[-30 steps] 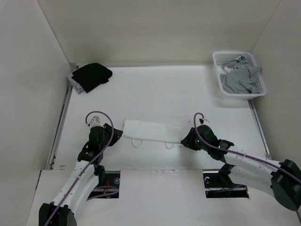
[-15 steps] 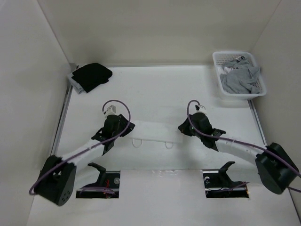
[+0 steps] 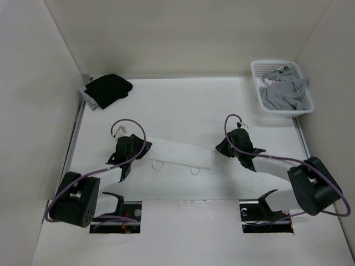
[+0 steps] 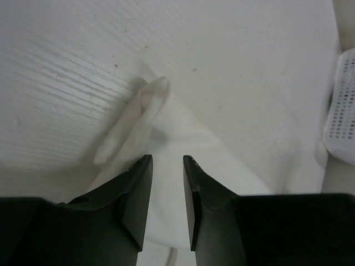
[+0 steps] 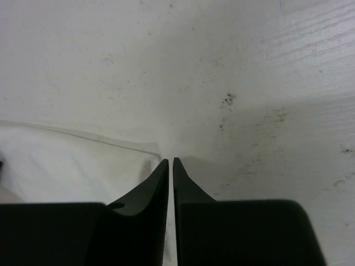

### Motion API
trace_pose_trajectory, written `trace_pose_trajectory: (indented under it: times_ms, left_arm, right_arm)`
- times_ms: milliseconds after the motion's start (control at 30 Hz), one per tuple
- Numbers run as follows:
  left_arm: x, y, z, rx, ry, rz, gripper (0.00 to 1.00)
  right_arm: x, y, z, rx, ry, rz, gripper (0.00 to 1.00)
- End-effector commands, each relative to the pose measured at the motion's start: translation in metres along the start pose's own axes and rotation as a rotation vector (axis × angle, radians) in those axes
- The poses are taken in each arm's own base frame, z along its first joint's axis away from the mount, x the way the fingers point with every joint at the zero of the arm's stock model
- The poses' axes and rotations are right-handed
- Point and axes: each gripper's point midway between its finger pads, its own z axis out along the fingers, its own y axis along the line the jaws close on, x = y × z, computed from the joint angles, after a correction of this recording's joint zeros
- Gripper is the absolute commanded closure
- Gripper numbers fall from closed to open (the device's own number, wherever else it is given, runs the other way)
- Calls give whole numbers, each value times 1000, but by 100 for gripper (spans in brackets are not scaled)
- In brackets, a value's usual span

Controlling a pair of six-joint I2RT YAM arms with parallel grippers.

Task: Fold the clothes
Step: Fold the tank top

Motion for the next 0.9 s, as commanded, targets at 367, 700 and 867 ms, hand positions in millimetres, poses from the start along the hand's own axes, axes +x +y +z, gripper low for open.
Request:
trace_pose_trajectory:
  times_ms: [367,700,867]
  left_arm:
    - [-46,-71,-55,250,-148,6,64]
    - [-49,-88,-71,320,-165,23,64]
    - [-49,-89,-75,325,-169,23,64]
  right_arm:
    - [49,33,-52,-243,86,2,43]
    - [74,32,-20,-222,192,70,58]
    - [63,32,-7,-220,129,148,87]
